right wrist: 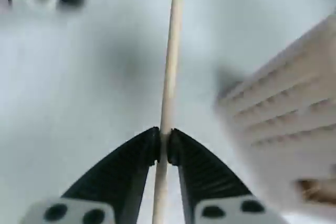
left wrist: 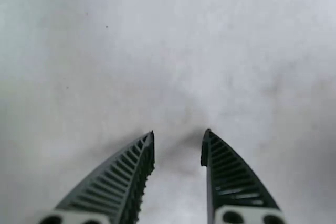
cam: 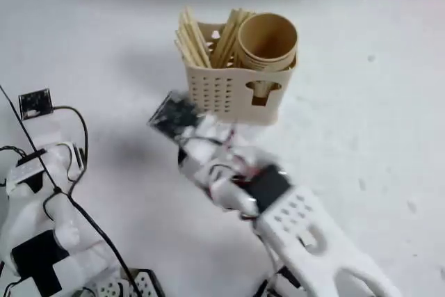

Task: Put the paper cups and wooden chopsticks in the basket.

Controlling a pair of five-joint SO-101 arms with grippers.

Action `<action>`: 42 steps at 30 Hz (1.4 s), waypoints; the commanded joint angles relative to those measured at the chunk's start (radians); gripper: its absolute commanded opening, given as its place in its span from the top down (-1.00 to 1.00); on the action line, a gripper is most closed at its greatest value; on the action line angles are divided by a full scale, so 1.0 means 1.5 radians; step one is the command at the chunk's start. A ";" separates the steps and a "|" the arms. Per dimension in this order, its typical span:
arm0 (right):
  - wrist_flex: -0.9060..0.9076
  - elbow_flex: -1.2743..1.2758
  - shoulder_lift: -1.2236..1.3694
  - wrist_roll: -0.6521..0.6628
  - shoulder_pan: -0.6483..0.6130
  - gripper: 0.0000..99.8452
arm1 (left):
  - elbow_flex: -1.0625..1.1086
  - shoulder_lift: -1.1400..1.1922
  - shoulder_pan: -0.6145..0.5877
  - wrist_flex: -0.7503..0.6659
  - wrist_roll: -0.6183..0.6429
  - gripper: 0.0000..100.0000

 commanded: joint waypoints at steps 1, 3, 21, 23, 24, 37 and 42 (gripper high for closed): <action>-0.031 -0.143 -0.052 0.001 0.074 0.97 | -0.001 -0.005 -0.006 -0.007 0.004 0.69; -0.102 -0.204 -0.031 0.000 0.124 0.97 | -0.001 -0.005 -0.006 -0.007 0.004 0.69; -0.435 -0.496 0.398 -0.107 0.201 0.97 | -0.001 -0.005 -0.006 -0.007 0.004 0.69; -0.475 -0.464 0.400 -0.107 0.200 0.97 | -0.001 -0.005 -0.006 -0.007 0.004 0.69; -0.505 -0.444 0.399 -0.106 0.200 0.97 | -0.001 -0.005 -0.006 -0.007 0.004 0.69; -0.558 -0.348 0.354 -0.107 0.203 0.94 | -0.001 -0.005 -0.006 -0.007 0.005 0.69; -0.529 -0.347 0.354 -0.107 0.200 0.72 | -0.001 -0.005 -0.006 -0.007 0.005 0.69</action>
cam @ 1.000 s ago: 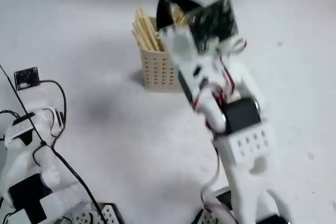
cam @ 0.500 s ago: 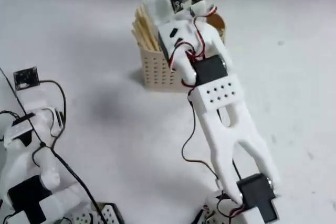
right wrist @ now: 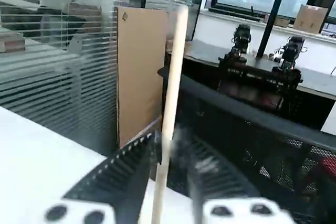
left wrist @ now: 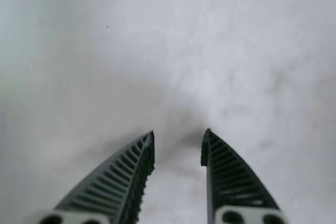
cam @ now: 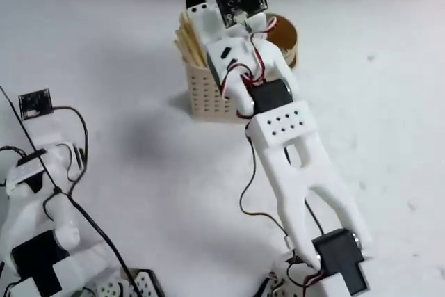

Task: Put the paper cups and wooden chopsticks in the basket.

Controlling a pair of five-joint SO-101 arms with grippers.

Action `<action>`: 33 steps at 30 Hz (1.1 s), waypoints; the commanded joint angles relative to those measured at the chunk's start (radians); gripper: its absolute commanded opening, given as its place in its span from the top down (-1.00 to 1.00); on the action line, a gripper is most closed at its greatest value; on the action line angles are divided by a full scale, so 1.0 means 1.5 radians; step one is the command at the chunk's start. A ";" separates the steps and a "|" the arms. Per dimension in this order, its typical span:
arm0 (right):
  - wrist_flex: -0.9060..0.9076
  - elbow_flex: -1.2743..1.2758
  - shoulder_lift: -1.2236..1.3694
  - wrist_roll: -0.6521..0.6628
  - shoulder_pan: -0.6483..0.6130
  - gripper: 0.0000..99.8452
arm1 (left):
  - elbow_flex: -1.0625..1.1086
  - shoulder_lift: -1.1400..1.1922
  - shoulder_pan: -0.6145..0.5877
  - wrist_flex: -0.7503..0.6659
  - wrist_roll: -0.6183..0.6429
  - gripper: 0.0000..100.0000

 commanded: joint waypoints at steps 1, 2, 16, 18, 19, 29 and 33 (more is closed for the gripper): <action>0.016 -0.005 -0.048 -0.005 0.004 0.73 | -0.001 -0.005 -0.006 -0.007 0.005 0.69; 0.019 -0.005 -0.049 -0.005 0.006 0.75 | -0.001 -0.005 -0.006 -0.007 0.005 0.69; 0.414 0.093 -0.338 -0.004 -0.011 0.97 | -0.008 -0.004 -0.002 -0.017 0.001 0.68; 0.473 0.183 -0.431 0.000 -0.006 0.97 | -0.025 -0.004 -0.001 -0.020 0.001 0.68; 0.492 0.235 -0.479 0.000 -0.005 0.97 | -0.038 -0.005 -0.001 -0.017 0.001 0.68; 0.624 0.682 -0.980 0.140 0.194 0.97 | -0.182 -0.005 0.039 0.102 0.001 0.68; 0.649 0.778 -1.093 0.155 0.310 0.97 | -0.287 -0.005 0.065 0.252 0.002 0.68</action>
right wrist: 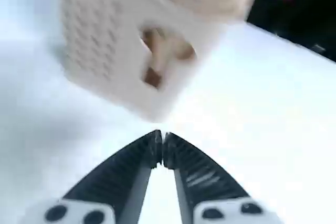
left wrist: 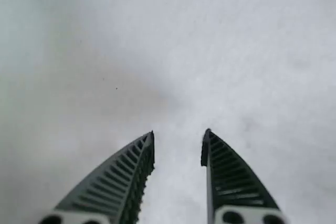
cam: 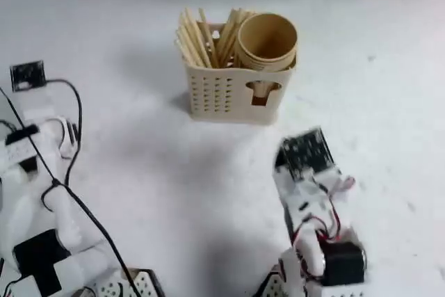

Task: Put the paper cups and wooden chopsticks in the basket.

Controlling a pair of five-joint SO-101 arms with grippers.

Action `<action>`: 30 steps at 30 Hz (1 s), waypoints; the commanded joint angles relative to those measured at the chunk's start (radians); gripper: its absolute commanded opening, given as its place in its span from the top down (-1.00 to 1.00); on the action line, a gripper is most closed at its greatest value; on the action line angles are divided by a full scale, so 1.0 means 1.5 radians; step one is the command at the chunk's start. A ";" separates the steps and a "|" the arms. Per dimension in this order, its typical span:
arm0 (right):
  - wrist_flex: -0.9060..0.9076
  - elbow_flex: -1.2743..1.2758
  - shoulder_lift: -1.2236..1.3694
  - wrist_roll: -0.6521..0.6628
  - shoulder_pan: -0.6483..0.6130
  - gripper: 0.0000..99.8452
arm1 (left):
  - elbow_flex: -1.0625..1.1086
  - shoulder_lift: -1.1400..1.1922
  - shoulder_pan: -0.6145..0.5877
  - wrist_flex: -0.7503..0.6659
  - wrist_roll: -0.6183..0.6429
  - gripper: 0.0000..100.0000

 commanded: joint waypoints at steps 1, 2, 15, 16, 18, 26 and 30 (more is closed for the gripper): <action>0.007 0.048 -0.040 0.016 0.105 0.96 | -0.139 -0.006 0.037 0.167 0.002 0.68; 0.007 0.054 -0.021 0.014 0.126 0.96 | -0.165 -0.006 0.046 0.205 0.002 0.68; 0.006 0.253 -0.044 0.018 0.156 0.96 | 0.071 -0.396 0.114 0.225 -0.025 0.68; 0.006 0.257 -0.044 0.018 0.156 0.96 | 0.127 -0.444 0.120 0.191 -0.043 0.68; 0.006 0.273 -0.044 0.018 0.155 0.96 | 0.240 -0.535 0.124 0.114 -0.069 0.68; 0.011 0.300 -0.042 0.018 0.156 0.96 | 0.567 -0.850 0.121 -0.048 -0.074 0.68; 0.054 0.300 -0.040 0.018 0.156 0.96 | 0.643 -0.975 0.119 -0.051 -0.077 0.68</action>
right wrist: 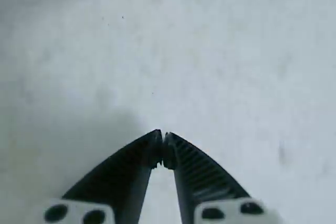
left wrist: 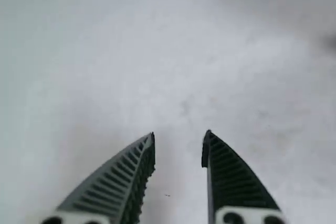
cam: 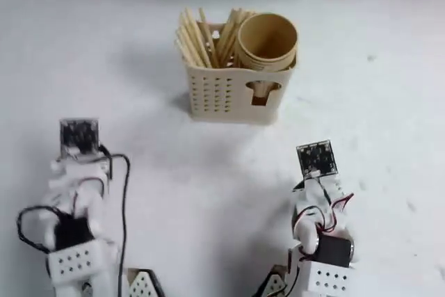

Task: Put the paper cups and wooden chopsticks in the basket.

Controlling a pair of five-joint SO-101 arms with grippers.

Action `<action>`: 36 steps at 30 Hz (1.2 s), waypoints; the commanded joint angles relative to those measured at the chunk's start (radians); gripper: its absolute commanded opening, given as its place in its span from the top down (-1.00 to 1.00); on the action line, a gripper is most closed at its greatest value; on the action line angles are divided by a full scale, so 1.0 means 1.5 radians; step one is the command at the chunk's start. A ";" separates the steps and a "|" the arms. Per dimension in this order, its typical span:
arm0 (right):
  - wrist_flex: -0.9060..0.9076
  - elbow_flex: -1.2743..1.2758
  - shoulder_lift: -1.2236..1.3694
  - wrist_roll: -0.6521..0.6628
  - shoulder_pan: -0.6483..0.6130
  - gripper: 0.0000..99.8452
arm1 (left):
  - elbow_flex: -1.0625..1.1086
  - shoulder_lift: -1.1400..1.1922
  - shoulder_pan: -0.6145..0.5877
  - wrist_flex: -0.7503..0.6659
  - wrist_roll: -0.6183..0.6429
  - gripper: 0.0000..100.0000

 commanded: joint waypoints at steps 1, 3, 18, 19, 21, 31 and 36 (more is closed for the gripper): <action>0.060 0.006 -0.001 0.006 0.006 0.96 | 0.048 -0.140 0.004 0.018 -0.007 0.68; 0.084 0.006 -0.004 0.005 0.005 0.96 | 0.047 -0.173 0.005 0.070 -0.007 0.68; 0.080 0.006 -0.002 0.006 0.005 0.96 | 0.045 -0.200 0.004 0.383 -0.007 0.68; 0.080 0.006 -0.002 0.006 0.005 0.96 | 0.045 -0.200 0.004 0.383 -0.007 0.68; 0.080 0.006 -0.002 0.006 0.005 0.96 | 0.045 -0.200 0.004 0.383 -0.007 0.68; 0.080 0.006 -0.002 0.006 0.005 0.96 | 0.045 -0.200 0.004 0.383 -0.007 0.68; 0.080 0.006 -0.002 0.006 0.005 0.96 | 0.045 -0.200 0.004 0.383 -0.007 0.68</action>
